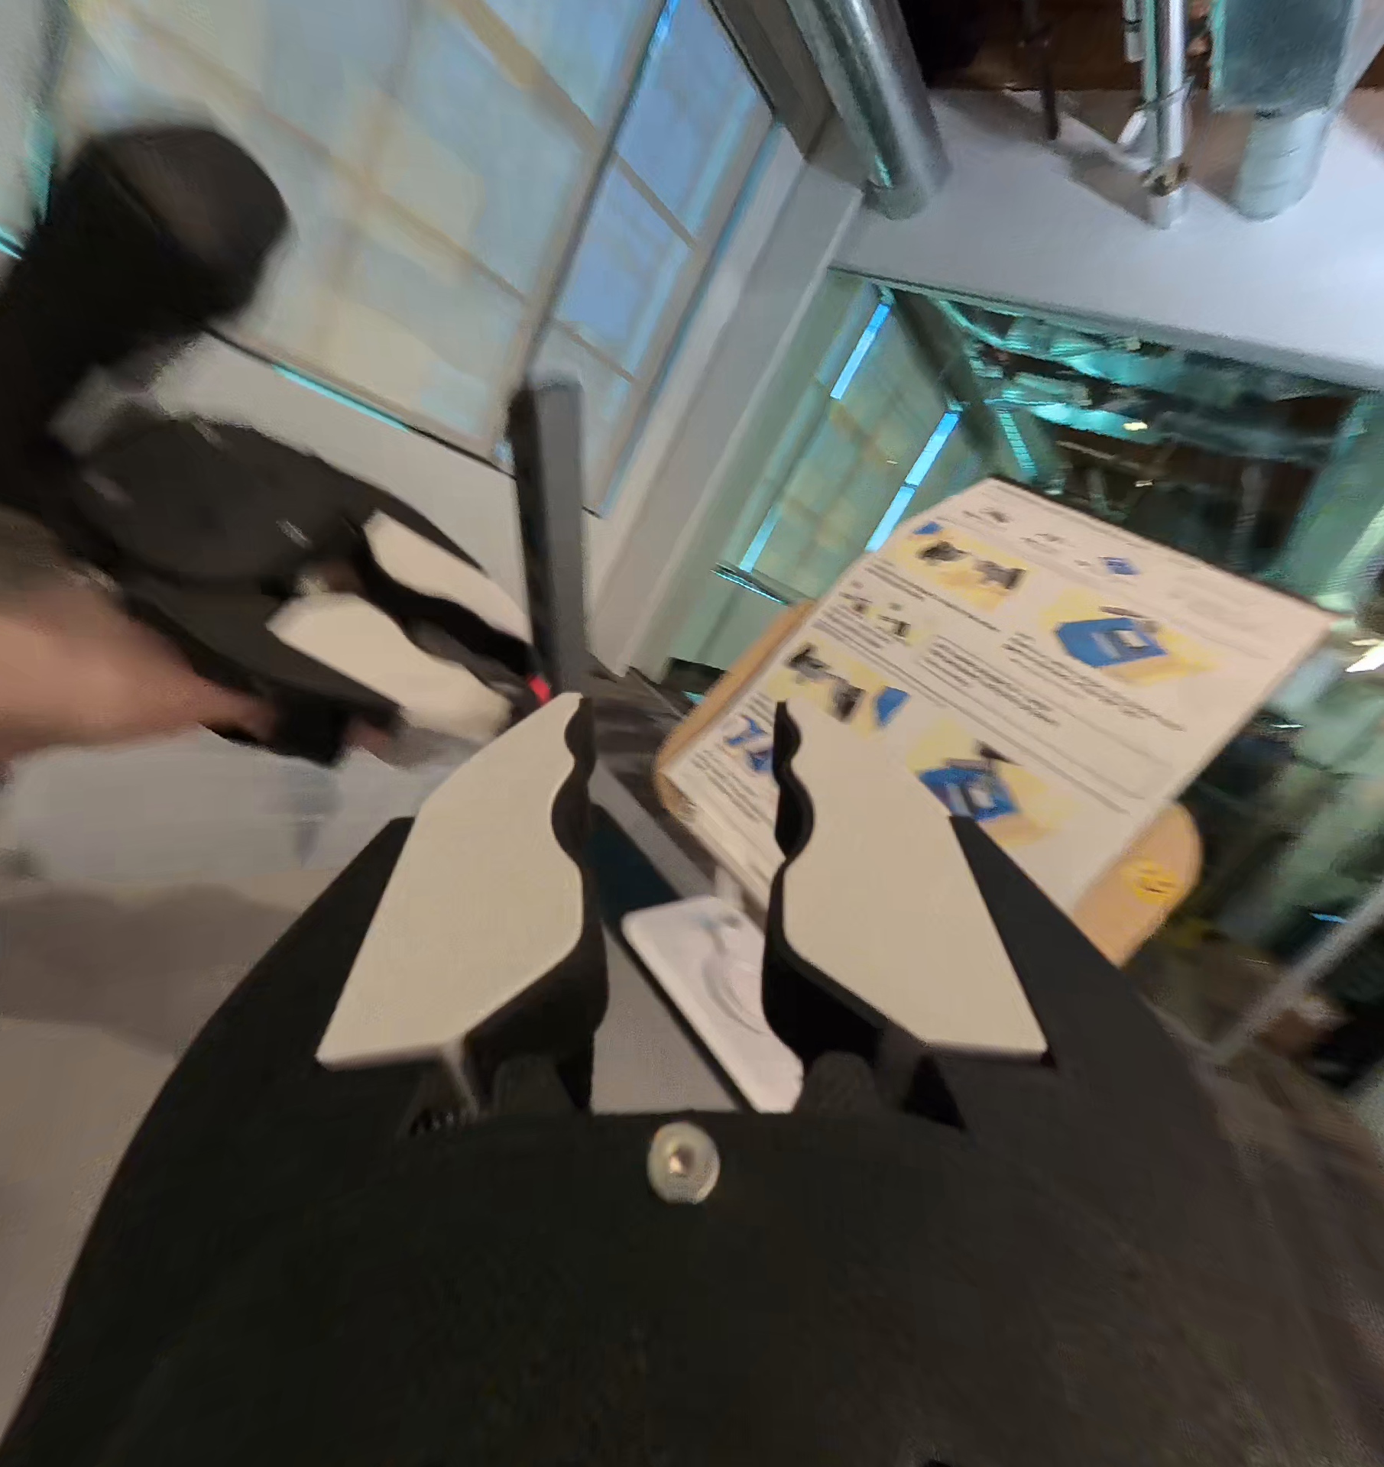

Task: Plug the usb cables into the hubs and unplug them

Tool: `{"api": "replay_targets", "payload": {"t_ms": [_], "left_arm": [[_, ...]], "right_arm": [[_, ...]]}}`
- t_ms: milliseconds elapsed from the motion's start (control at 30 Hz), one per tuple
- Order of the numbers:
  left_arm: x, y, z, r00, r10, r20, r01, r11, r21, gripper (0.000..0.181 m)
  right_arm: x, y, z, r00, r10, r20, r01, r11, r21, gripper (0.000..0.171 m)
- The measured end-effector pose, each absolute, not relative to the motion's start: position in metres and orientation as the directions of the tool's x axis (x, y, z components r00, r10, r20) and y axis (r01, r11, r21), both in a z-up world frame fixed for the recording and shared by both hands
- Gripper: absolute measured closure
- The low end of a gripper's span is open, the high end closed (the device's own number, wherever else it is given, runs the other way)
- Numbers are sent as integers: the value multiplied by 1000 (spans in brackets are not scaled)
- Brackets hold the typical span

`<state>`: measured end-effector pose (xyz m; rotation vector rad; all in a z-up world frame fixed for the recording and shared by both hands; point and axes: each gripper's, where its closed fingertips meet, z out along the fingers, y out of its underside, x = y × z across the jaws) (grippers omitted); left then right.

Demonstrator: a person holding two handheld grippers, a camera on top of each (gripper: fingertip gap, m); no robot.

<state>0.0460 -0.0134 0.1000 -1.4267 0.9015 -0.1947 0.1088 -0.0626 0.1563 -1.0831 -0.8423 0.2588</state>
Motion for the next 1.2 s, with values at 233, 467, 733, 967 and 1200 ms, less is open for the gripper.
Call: {"api": "replay_targets", "payload": {"t_ms": [233, 467, 733, 967, 1200], "left_arm": [[71, -8, 64, 631, -629, -454, -497, 122, -859, 154], [77, -5, 44, 611, -686, -396, -507, 46, -861, 154], [69, -5, 37, 603, -773, -198, -424, -101, -900, 154], [67, -6, 33, 597, -785, -165, -429, -138, -893, 155], [74, -6, 24, 596, -781, -186, -460, -142, -877, 155]], "right_arm": [[72, -58, 129, 663, 668, 339, 132, 341, -931, 120], [86, -44, 120, 602, 644, 472, 274, 388, -880, 123], [104, -25, 67, 271, 283, 920, 630, 671, -392, 130], [93, -25, 63, 331, 447, 831, 556, 619, -555, 132], [110, -23, 116, 648, 688, 326, 165, 291, -942, 128]]}}
